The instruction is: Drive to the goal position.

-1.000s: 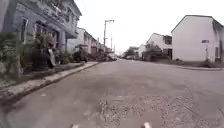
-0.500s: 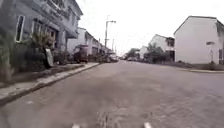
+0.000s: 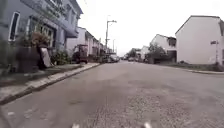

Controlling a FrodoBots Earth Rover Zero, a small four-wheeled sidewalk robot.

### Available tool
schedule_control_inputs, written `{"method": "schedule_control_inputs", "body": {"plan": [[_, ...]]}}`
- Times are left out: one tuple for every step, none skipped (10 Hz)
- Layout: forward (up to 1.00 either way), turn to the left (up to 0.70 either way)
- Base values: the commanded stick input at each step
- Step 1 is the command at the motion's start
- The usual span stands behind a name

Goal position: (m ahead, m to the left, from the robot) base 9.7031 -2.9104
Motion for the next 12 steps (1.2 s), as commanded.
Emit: {"method": "schedule_control_inputs", "body": {"plan": [[0.70, 0.00], [0.70, 0.00], [0.70, 0.00], [0.70, 0.00], [0.70, 0.00], [0.70, 0.00], [0.70, 0.00], [0.70, 0.00], [0.70, 0.02], [0.70, -0.09], [0.70, -0.35], [0.70, -0.03]]}}
